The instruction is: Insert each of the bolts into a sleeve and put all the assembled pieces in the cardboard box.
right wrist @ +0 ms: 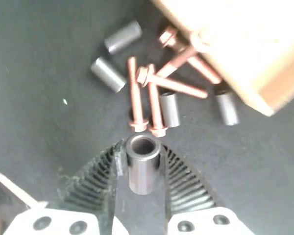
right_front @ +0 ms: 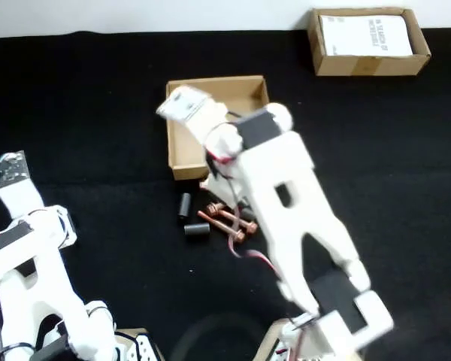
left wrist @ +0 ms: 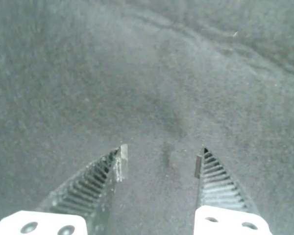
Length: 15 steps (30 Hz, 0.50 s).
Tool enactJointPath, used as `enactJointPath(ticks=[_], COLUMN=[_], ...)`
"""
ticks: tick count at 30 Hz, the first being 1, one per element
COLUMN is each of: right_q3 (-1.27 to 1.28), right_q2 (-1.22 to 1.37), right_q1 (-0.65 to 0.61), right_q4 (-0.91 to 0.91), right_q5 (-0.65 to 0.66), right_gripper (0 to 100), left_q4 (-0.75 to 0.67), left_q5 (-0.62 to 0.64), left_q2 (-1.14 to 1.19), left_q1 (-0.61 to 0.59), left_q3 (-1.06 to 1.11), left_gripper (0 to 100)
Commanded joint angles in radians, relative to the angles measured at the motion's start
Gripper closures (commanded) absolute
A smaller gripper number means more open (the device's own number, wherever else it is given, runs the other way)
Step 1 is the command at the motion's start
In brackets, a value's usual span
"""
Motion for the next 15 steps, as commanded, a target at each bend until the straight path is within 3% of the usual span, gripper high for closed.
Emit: enactJointPath(ticks=[1,5,8,15], right_q3=[0.085,0.288,0.433,0.719], right_q2=[-0.236,-0.467,-0.639,-0.977], right_q1=[0.024,0.056,0.16,0.659], right_q4=[0.016,0.016,0.016,-0.019], right_q5=[-0.097,-0.149,-0.153,-0.086], right_gripper=[99.1,99.1,99.1,99.1], left_q4=[0.086,0.285,0.425,0.724], left_q5=[-0.011,-0.121,-0.187,-0.417], left_q2=[-0.001,-0.001,-0.001,0.001], left_q1=[0.068,0.231,0.321,0.648], left_q3=[-0.024,-0.12,-0.271,-0.555], left_gripper=[77,77,77,77])
